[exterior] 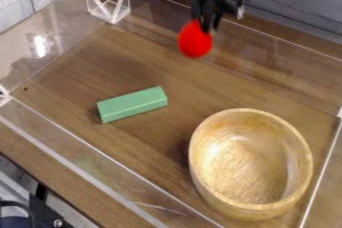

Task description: Move the red object to the right side of the table

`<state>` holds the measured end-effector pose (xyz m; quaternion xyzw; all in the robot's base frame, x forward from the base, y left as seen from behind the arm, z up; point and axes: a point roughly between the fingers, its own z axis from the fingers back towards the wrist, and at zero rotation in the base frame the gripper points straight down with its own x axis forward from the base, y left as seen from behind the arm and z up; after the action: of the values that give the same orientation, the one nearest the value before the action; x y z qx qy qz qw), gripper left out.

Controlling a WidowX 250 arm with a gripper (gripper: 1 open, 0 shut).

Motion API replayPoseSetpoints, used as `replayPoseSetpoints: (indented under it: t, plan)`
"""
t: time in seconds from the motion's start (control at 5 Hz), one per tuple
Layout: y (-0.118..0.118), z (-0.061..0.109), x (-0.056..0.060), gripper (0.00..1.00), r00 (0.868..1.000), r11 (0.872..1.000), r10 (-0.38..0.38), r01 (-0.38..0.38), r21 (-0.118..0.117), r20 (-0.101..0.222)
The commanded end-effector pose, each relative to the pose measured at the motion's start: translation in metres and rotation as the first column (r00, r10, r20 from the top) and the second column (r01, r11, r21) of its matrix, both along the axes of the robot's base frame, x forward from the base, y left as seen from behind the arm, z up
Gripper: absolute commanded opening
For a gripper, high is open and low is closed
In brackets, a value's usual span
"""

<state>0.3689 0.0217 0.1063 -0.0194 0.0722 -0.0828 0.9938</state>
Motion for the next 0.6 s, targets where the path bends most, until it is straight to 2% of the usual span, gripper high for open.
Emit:
replayPoseSetpoints:
  t: [0.0, 0.2, 0.4]
  plan:
    - [-0.028, 0.041, 0.003, 0.00, 0.995, 1.000, 0.003, -0.004, 0.016, 0.102]
    - [-0.074, 0.040, 0.003, 0.00, 0.995, 1.000, -0.002, -0.001, 0.027, 0.099]
    - [-0.111, 0.033, 0.002, 0.00, 0.996, 0.999, -0.004, 0.001, 0.036, 0.087]
